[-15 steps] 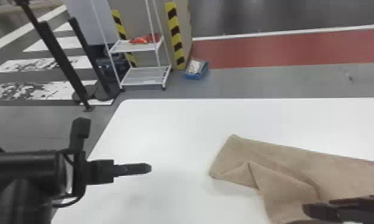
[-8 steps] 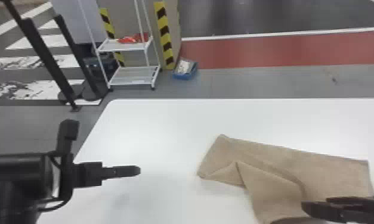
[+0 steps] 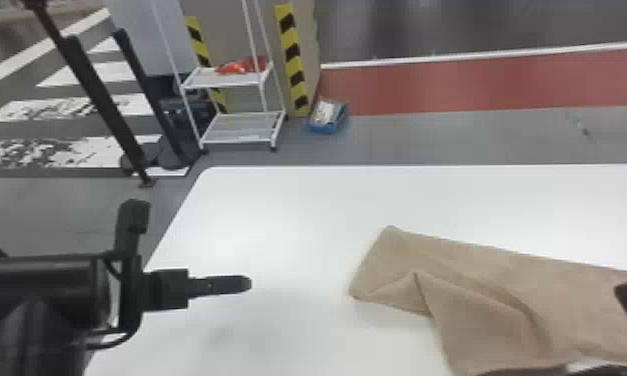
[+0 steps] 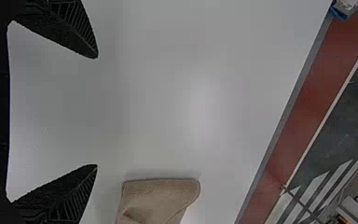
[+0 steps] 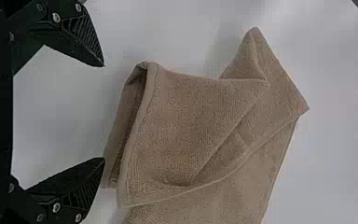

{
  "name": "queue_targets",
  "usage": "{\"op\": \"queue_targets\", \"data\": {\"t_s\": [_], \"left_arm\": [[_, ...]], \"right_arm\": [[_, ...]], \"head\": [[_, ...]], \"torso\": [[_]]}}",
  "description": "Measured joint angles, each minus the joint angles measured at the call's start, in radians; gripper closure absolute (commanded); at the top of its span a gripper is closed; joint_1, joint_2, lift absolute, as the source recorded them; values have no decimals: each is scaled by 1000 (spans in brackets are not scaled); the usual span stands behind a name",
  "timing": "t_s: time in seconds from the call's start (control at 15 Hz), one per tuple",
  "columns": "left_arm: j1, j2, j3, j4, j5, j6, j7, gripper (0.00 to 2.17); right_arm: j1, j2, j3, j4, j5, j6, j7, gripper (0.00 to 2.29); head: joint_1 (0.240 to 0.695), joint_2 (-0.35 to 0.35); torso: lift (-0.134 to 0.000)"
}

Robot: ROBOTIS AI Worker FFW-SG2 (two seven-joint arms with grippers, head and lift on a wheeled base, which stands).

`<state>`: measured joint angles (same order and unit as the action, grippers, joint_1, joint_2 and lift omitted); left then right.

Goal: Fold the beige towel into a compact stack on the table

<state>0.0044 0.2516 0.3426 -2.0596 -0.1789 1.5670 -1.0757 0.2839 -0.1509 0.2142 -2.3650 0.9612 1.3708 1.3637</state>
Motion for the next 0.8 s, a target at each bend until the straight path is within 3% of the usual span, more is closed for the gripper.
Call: {"op": "queue_targets", "data": {"t_s": [0.33, 0.53, 0.8], "left_arm": [[0, 1, 2, 0, 1, 0, 0, 39], [1, -1, 1, 0, 1, 0, 0, 39], [2, -2, 1, 0, -2, 0, 1, 39]], "right_arm": [[16, -103, 32, -58, 135, -375, -26, 178], [26, -171, 84, -32, 230, -547, -1, 181], [23, -203, 137, 48, 300, -638, 0, 299]], "head": [[695, 201], [695, 201], [695, 202]], "torso": [[-124], [-124], [-124]]}}
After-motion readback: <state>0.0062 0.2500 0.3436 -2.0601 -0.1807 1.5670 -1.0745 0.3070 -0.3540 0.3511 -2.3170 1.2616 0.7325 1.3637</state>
